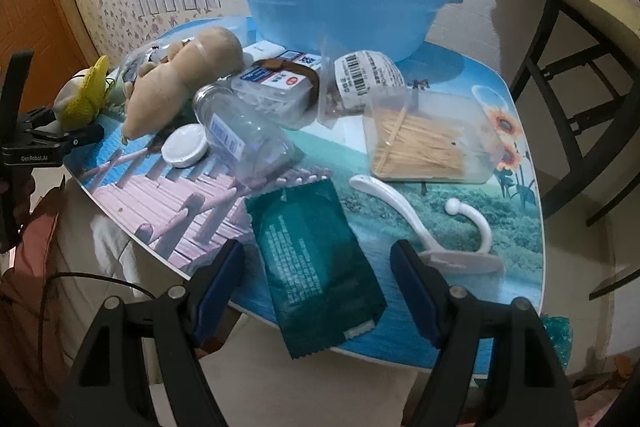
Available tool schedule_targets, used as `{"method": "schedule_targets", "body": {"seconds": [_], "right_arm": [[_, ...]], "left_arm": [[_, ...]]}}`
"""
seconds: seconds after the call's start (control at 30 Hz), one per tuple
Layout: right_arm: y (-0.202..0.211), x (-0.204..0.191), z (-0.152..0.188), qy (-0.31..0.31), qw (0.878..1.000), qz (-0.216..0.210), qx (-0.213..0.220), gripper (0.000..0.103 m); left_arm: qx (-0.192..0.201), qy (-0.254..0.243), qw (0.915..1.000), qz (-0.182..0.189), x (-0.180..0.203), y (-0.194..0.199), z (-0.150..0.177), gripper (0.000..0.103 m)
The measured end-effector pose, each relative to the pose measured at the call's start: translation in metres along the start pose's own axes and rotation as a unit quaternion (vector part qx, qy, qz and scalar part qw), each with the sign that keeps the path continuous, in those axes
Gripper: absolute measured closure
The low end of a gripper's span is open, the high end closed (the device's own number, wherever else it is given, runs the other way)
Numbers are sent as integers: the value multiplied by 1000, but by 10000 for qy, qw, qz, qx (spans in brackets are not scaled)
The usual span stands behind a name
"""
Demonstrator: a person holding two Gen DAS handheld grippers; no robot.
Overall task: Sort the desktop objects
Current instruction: 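Lift the plush toy and green packet and carry both toward the blue basin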
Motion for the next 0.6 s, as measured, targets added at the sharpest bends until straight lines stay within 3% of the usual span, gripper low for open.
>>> {"method": "schedule_targets", "body": {"seconds": [0.03,0.07,0.1,0.2,0.33,0.6], "right_arm": [[1,-2,1,16,10000,-30,29,40],[2,-3,1,24,10000,-56,68,47],[3,-3,-1,14,9999,-76,96,53],[3,-1,-3,-140,9998,-157,53,56],[10,-3,-6,-328,9985,-412,127,57],[40,-13,-31,-490,9957,-612,496,57]], "left_arm": [[39,47,10000,-21,-2,3,0,16],[96,99,9999,-45,-5,6,0,33],[128,138,9998,-4,-7,8,-1,34],[204,446,9983,318,-14,12,-1,35],[305,418,9984,212,-16,24,-6,35],[665,354,9964,386,-6,52,-29,35]]}}
Point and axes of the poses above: each gripper's, at about its wrist camera, not at the fingertips, and y roughly against the way its jaws point, x to its right, z to its underside, the point moved 6 cm from there along -y, roughly the way its jaws point, and after that the axes turned 14 degrees about -y, right-handed, at the moved point
